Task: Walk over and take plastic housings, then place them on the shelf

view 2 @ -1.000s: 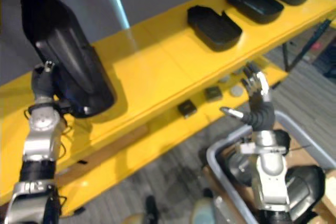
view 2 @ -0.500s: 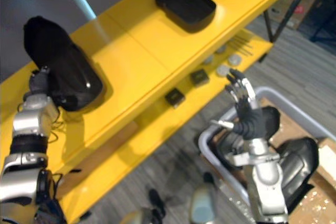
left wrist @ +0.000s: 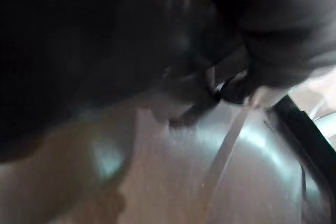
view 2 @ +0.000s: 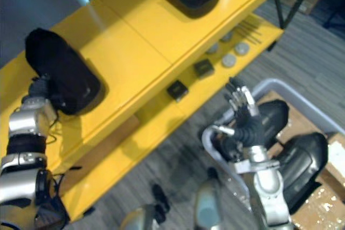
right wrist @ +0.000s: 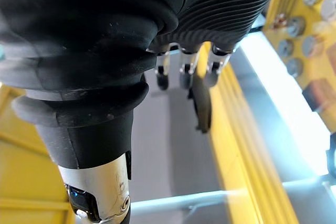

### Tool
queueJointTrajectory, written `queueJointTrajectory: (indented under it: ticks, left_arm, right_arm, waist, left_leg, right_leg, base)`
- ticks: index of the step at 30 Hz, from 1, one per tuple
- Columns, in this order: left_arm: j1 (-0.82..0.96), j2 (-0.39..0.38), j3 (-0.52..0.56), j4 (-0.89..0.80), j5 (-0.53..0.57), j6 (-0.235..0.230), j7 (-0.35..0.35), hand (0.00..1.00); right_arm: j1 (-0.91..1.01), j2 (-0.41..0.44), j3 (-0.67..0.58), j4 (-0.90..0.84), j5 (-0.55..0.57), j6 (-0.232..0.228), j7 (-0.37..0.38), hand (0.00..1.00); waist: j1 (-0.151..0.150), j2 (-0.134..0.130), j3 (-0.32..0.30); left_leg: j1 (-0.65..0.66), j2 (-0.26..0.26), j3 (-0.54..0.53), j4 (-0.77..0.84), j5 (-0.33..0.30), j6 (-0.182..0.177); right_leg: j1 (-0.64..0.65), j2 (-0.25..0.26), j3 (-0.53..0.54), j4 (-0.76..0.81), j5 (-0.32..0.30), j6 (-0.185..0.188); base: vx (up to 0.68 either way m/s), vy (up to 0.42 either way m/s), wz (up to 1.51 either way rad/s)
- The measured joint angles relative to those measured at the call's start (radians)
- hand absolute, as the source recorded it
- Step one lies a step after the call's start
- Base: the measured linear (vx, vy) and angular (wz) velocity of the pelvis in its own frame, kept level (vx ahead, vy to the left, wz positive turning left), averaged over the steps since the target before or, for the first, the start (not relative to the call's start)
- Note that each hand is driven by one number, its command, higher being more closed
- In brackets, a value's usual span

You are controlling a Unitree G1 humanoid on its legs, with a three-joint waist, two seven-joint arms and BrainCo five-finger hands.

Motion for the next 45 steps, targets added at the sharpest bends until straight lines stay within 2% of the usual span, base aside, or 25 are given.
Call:
queueJointTrajectory:
  ticks: [3, 6, 13, 16, 19, 22, 24, 25, 27, 29, 32, 33, 34, 35, 36, 37, 38, 43, 45]
  left_arm:
    - [-0.006, 0.000, 0.000, 0.001, -0.063, -0.005, 0.048, 0.00]
    - [-0.005, 0.000, 0.000, 0.006, -0.076, -0.017, 0.086, 0.00]
    - [-0.026, -0.002, 0.003, 0.012, -0.110, -0.127, 0.297, 0.00]
    - [-0.054, -0.002, 0.035, 0.013, -0.139, -0.164, 0.348, 0.00]
    - [-0.079, -0.002, 0.048, 0.014, -0.166, -0.226, 0.392, 0.00]
    - [-0.080, -0.012, 0.048, 0.017, -0.254, -0.306, 0.416, 0.00]
    - [-0.080, -0.022, 0.049, 0.013, -0.264, -0.400, 0.429, 0.00]
    - [-0.080, -0.023, 0.049, 0.012, -0.264, -0.422, 0.433, 0.00]
    - [-0.079, -0.023, 0.049, -0.026, -0.261, -0.496, 0.459, 0.00]
    - [-0.059, -0.026, 0.039, -0.073, -0.245, -0.528, 0.458, 0.00]
    - [0.076, -0.051, 0.038, -0.193, -0.199, -0.598, 0.445, 0.00]
    - [0.111, -0.063, 0.039, -0.232, -0.185, -0.608, 0.442, 0.00]
    - [0.194, -0.081, 0.038, -0.308, -0.155, -0.638, 0.423, 0.00]
    - [0.280, -0.102, 0.039, -0.385, -0.118, -0.657, 0.396, 0.00]
    - [0.326, -0.113, 0.040, -0.422, -0.107, -0.665, 0.382, 0.00]
    - [0.436, -0.143, 0.050, -0.515, -0.082, -0.687, 0.354, 0.00]
    - [0.483, -0.160, 0.057, -0.549, -0.069, -0.696, 0.338, 0.00]
    - [0.792, -0.301, 0.133, -0.740, -0.003, -0.759, 0.223, 0.00]
    - [0.914, -0.369, 0.154, -0.801, 0.031, -0.814, 0.177, 0.00]
  right_arm:
    - [0.017, 0.000, 0.001, 0.000, 0.002, -0.001, 0.000, 0.00]
    - [0.021, 0.000, 0.012, 0.000, 0.002, -0.003, -0.004, 0.00]
    - [0.052, 0.001, 0.043, 0.000, 0.013, -0.014, -0.018, 0.00]
    - [0.065, 0.002, 0.051, 0.000, 0.021, -0.032, -0.016, 0.00]
    - [0.086, 0.005, 0.065, 0.000, 0.022, -0.056, -0.015, 0.00]
    - [0.106, 0.008, 0.080, 0.000, 0.017, -0.074, -0.009, 0.00]
    - [0.107, 0.010, 0.087, 0.000, -0.028, -0.120, 0.001, 0.00]
    - [0.105, 0.010, 0.087, 0.000, -0.052, -0.131, -0.003, 0.00]
    - [0.081, 0.014, 0.089, -0.014, -0.160, -0.165, -0.065, 0.00]
    - [0.045, 0.018, 0.090, -0.046, -0.210, -0.176, -0.133, 0.00]
    - [-0.053, 0.025, 0.103, -0.047, -0.225, -0.206, -0.200, 0.00]
    - [-0.071, 0.029, 0.107, -0.047, -0.226, -0.209, -0.211, 0.00]
    - [-0.109, 0.034, 0.109, -0.047, -0.228, -0.208, -0.225, 0.00]
    - [-0.135, 0.034, 0.118, -0.047, -0.233, -0.207, -0.235, 0.00]
    - [-0.147, 0.035, 0.123, -0.044, -0.233, -0.205, -0.235, 0.00]
    - [-0.176, 0.037, 0.129, -0.030, -0.231, -0.193, -0.231, 0.00]
    - [-0.188, 0.038, 0.132, -0.022, -0.231, -0.183, -0.225, 0.00]
    - [-0.275, 0.063, 0.153, 0.111, -0.215, -0.073, -0.166, 0.00]
    - [-0.320, 0.073, 0.178, 0.161, -0.216, -0.016, -0.143, 0.00]
  waist:
    - [-0.002, 0.000, 0.000]
    - [-0.006, 0.000, 0.000]
    - [-0.022, -0.003, 0.002]
    - [-0.022, -0.005, 0.003]
    - [-0.027, -0.006, 0.003]
    - [-0.033, -0.008, 0.002]
    - [-0.033, -0.008, 0.002]
    - [-0.034, -0.009, 0.002]
    - [-0.030, -0.013, -0.007]
    - [-0.030, -0.013, -0.012]
    - [-0.018, -0.005, -0.084]
    - [-0.016, -0.003, -0.092]
    - [-0.005, -0.001, -0.107]
    - [0.015, 0.002, -0.129]
    - [0.022, 0.004, -0.139]
    - [0.052, 0.005, -0.156]
    - [0.067, 0.006, -0.164]
    - [0.162, -0.005, -0.189]
    - [0.203, -0.008, -0.193]
  left_leg:
    - [0.000, 0.000, 0.001, 0.001, 0.000, 0.000]
    - [0.000, 0.001, 0.001, 0.001, 0.000, 0.000]
    - [0.009, 0.004, 0.023, 0.000, -0.004, -0.003]
    - [0.018, 0.005, 0.034, -0.001, -0.007, -0.003]
    - [0.027, 0.007, 0.042, -0.001, -0.010, -0.004]
    - [0.057, 0.009, 0.043, -0.009, -0.012, -0.005]
    - [0.072, 0.008, 0.043, -0.018, -0.013, -0.005]
    - [0.074, 0.007, 0.042, -0.019, -0.014, -0.003]
    - [0.075, 0.004, 0.037, -0.020, -0.014, -0.002]
    - [0.096, 0.003, 0.020, -0.025, -0.013, -0.001]
    - [0.114, -0.001, -0.008, -0.049, -0.006, -0.001]
    - [0.121, -0.002, -0.018, -0.055, -0.004, -0.001]
    - [0.137, -0.003, -0.038, -0.066, 0.000, -0.002]
    - [0.141, -0.005, -0.065, -0.073, 0.004, -0.001]
    - [0.140, -0.007, -0.079, -0.074, 0.007, 0.000]
    - [0.141, -0.010, -0.111, -0.076, 0.011, 0.000]
    - [0.139, -0.011, -0.126, -0.076, 0.013, 0.000]
    - [0.138, -0.015, -0.241, -0.087, 0.031, -0.006]
    - [0.126, -0.018, -0.284, -0.094, 0.045, -0.007]
  right_leg:
    - [0.000, 0.000, 0.001, 0.000, 0.000, 0.000]
    - [0.000, 0.001, 0.001, 0.000, 0.001, 0.001]
    - [-0.002, 0.007, 0.015, -0.001, 0.002, 0.003]
    - [0.001, 0.010, 0.025, -0.001, 0.003, 0.004]
    - [0.007, 0.012, 0.031, -0.006, 0.006, 0.006]
    - [0.042, 0.010, 0.027, -0.022, 0.008, 0.008]
    - [0.067, 0.011, 0.023, -0.037, 0.010, 0.010]
    - [0.072, 0.011, 0.022, -0.039, 0.010, 0.010]
    - [0.080, 0.008, 0.016, -0.049, 0.014, 0.013]
    - [0.111, 0.003, -0.002, -0.063, 0.016, 0.014]
    - [0.146, -0.003, -0.034, -0.090, 0.016, 0.014]
    - [0.162, -0.006, -0.051, -0.095, 0.016, 0.014]
    - [0.190, -0.009, -0.074, -0.106, 0.015, 0.014]
    - [0.211, -0.013, -0.099, -0.118, 0.015, 0.014]
    - [0.223, -0.016, -0.114, -0.126, 0.015, 0.014]
    - [0.252, -0.020, -0.146, -0.146, 0.015, 0.013]
    - [0.263, -0.021, -0.162, -0.154, 0.015, 0.013]
    - [0.360, -0.017, -0.282, -0.231, 0.017, 0.007]
    - [0.389, -0.014, -0.328, -0.269, 0.029, -0.001]
  base:
    - [0.00, 0.000, 0.00]
    - [0.00, 0.000, 0.00]
    - [0.02, -0.009, -0.05]
    - [0.02, -0.008, -0.13]
    - [0.01, -0.003, -0.08]
    - [0.00, 0.000, 0.00]
    - [0.00, 0.000, 0.00]
    - [0.00, 0.000, 0.00]
    - [0.00, -0.003, 0.07]
    - [0.04, 0.006, 0.16]
    - [0.06, 0.002, 0.23]
    - [0.07, -0.011, 0.48]
    - [0.04, -0.009, 0.47]
    - [0.03, -0.019, 0.51]
    - [0.02, -0.022, 0.62]
    - [0.02, -0.019, 0.56]
    - [0.00, -0.021, 0.70]
    - [-0.03, -0.031, 0.63]
    - [-0.01, -0.018, 0.51]
